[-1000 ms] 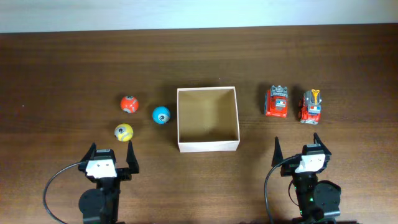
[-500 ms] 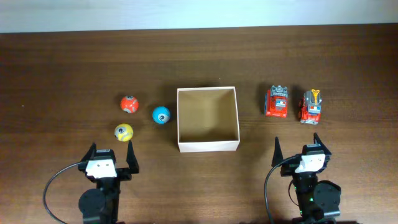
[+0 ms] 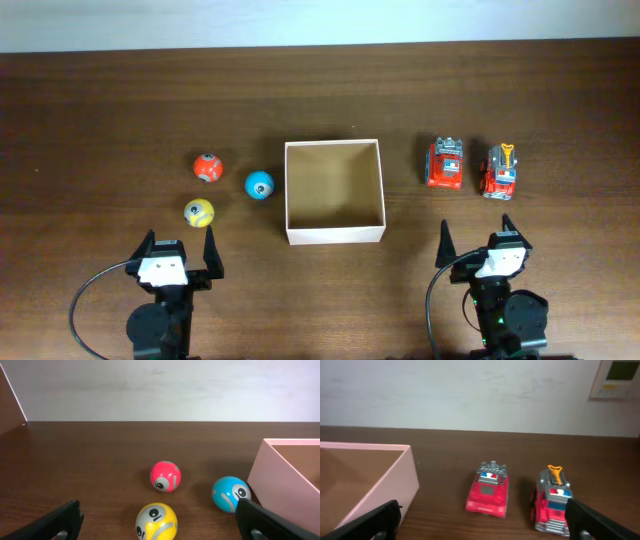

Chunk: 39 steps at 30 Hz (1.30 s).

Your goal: Pack container

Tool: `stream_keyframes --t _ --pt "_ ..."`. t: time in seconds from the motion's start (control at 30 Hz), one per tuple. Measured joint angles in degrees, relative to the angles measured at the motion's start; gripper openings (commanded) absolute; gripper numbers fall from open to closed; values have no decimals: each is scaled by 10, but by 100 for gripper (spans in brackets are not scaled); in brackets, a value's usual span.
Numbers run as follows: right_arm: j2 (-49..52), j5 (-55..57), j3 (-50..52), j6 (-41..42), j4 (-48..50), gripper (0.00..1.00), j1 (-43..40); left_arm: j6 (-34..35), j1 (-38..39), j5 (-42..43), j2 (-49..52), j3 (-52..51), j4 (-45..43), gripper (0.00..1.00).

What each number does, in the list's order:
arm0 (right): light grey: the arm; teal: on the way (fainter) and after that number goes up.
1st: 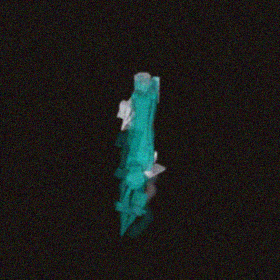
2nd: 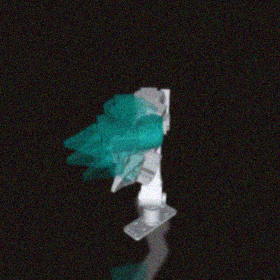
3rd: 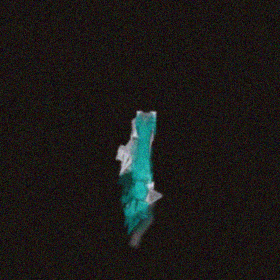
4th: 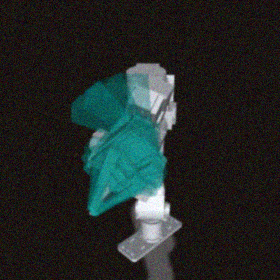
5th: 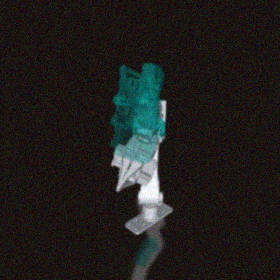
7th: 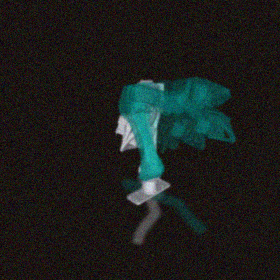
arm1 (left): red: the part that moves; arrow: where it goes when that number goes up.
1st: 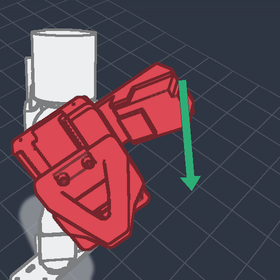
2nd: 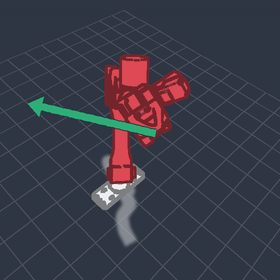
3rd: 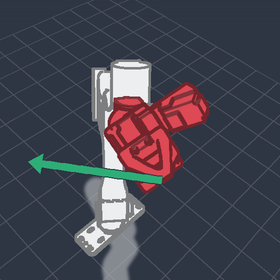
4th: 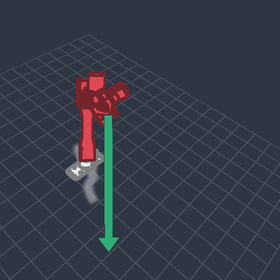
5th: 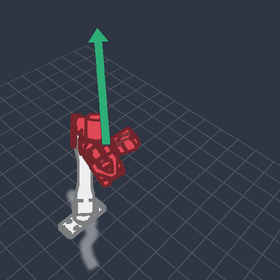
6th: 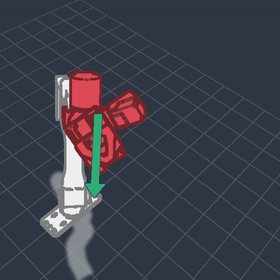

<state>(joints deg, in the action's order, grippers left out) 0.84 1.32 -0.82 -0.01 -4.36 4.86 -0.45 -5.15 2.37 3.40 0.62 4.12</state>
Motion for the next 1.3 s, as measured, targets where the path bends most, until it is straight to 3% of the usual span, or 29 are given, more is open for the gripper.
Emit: stream_keyframes --t 0.17,0.3,0.43,0.7,0.8,1.07,1.3 --pt "5 -27 -16 26 -34 99 0 0 0 0 0 0 0 99" --pt "63 -41 -92 47 -95 99 0 0 0 0 0 0 0 99" --pt "185 -44 -240 56 -180 99 0 0 0 0 0 0 0 99" --pt "555 -90 -641 60 -403 99 0 0 0 -1 0 0 0 99" --pt "664 -110 -737 60 -415 99 0 0 0 0 0 0 0 99" --pt "835 -110 -768 61 -380 100 -4 0 0 0 0 0 0 99" --pt "937 -34 -768 61 -373 96 -5 0 0 0 0 0 0 99"
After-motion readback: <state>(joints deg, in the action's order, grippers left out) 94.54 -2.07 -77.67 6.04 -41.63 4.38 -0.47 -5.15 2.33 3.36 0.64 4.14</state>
